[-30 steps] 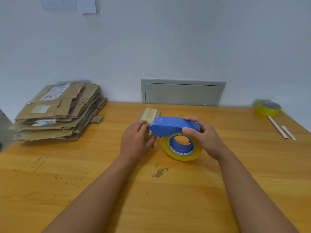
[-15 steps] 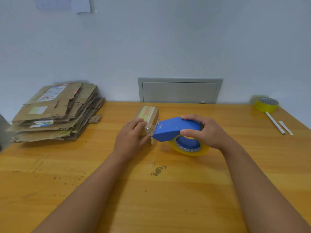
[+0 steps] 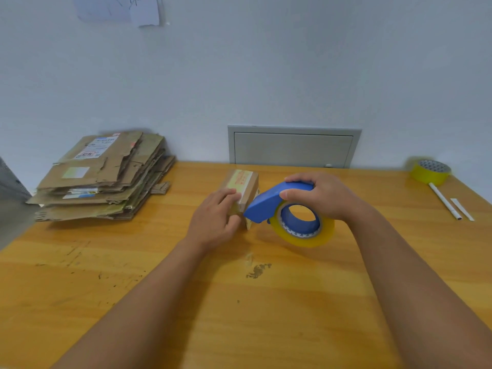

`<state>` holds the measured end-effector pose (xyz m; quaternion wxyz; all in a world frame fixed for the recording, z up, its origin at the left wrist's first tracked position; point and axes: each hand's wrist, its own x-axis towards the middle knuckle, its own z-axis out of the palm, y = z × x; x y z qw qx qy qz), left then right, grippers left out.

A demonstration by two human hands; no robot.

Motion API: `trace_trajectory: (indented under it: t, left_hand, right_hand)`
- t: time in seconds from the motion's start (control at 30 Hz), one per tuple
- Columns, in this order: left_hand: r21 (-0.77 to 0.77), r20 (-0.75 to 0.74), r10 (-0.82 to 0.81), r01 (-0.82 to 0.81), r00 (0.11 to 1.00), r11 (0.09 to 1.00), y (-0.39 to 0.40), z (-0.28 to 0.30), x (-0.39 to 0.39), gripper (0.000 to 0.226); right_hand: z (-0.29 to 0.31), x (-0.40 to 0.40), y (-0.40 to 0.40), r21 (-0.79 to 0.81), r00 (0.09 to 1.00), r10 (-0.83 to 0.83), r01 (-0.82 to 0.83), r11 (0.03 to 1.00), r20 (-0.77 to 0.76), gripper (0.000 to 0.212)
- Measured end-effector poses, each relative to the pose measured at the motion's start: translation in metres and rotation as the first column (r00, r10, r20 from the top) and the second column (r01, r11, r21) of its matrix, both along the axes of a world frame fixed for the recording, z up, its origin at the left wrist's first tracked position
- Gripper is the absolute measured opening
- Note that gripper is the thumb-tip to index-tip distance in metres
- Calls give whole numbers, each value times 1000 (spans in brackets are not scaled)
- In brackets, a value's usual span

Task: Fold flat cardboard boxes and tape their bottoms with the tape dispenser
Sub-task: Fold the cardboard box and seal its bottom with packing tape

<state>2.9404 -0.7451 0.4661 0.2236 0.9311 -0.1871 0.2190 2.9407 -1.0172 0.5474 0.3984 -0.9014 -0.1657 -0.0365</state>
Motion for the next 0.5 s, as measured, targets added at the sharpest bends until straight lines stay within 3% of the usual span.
trace_trajectory:
  t: [0.4,0.5]
  left_hand:
    - [-16,-13,-26,26,1000,1000,-6,1,-2,51]
    - [-34,1,-13,13,1000,999,-7,2,-3,51]
  right_hand:
    - [21,-5,8,-236,998,2,13,972,66,43]
    - [25,-3,15,-322,999,-28,35,946,24,46]
